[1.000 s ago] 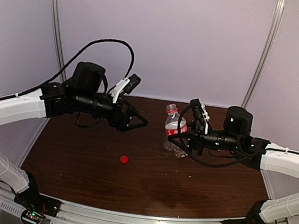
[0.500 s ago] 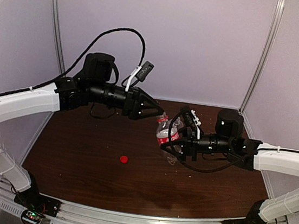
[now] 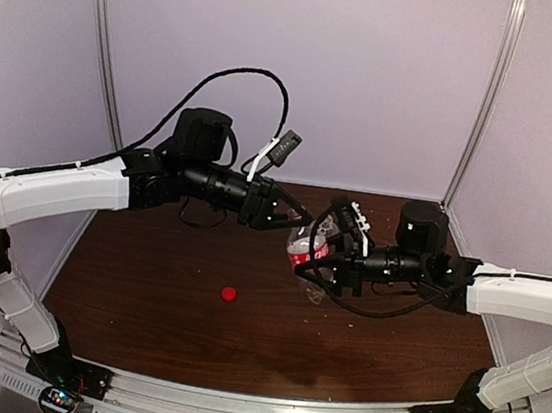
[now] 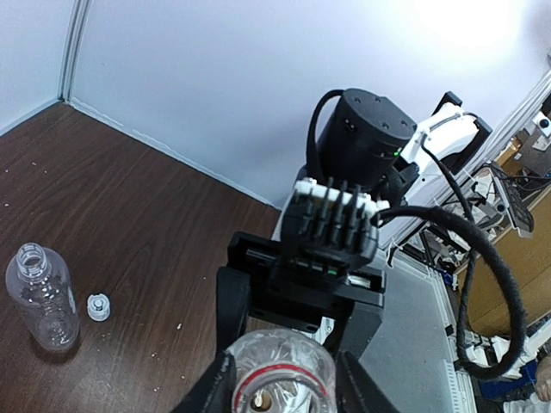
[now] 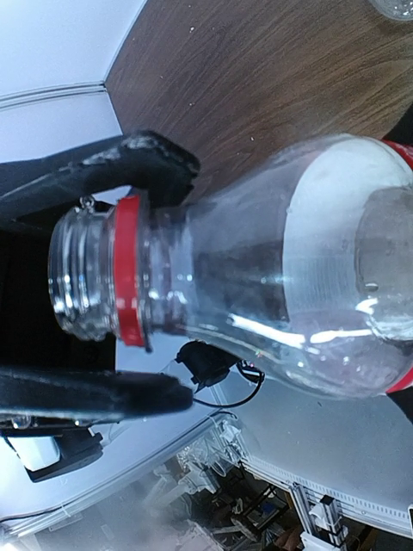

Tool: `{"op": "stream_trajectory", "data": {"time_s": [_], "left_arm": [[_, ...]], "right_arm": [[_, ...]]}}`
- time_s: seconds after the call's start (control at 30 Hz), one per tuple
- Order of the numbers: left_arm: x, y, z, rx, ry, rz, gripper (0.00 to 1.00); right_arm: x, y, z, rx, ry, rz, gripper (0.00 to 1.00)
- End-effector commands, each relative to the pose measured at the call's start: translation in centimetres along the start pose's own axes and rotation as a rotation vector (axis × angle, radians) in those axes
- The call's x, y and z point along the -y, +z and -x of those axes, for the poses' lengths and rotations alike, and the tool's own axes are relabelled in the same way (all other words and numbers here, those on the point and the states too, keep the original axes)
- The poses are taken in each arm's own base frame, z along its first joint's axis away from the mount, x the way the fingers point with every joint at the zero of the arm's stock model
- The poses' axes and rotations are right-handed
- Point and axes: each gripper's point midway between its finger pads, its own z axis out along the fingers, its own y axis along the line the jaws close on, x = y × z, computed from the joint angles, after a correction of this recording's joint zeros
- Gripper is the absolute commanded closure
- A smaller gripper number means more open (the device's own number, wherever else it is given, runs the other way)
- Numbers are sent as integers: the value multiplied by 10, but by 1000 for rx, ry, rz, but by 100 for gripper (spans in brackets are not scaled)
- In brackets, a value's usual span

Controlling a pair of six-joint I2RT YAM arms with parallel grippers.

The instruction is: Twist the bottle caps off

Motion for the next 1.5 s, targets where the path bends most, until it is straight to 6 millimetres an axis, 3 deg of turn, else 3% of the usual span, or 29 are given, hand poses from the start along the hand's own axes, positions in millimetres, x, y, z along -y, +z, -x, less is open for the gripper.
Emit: {"op": "stream_trajectory", "data": {"time_s": [0.0,0.17,0.33,0.43,0.6,0.73,1.0,1.23,1.47], "left_arm": [[12,1,15,29,41,-46,66],[14,0,16,31,49,-48,83],[11,-5,17,36,55,-5,99],[4,-10,17,39,66,50,100],[-17,-25,13,28,49,151,100],[-46,-45,7,17,27,289,100],[-127,-84,-18,-60,19,657,100],[-178,-89,-39,-128,33,839,100],[-212,-80,-57,-166,46,911,100]], "right_arm": [[-6,1,15,38,-28,16,64],[3,0,14,40,-16,-39,57],[21,-2,11,18,-1,-149,32],[28,-2,8,-5,9,-181,15],[39,-5,4,-26,16,-249,0],[42,-9,5,-23,11,-286,0],[46,-14,8,-12,12,-322,0],[49,-15,4,-22,30,-339,0],[51,-17,4,-23,39,-353,0]]}}
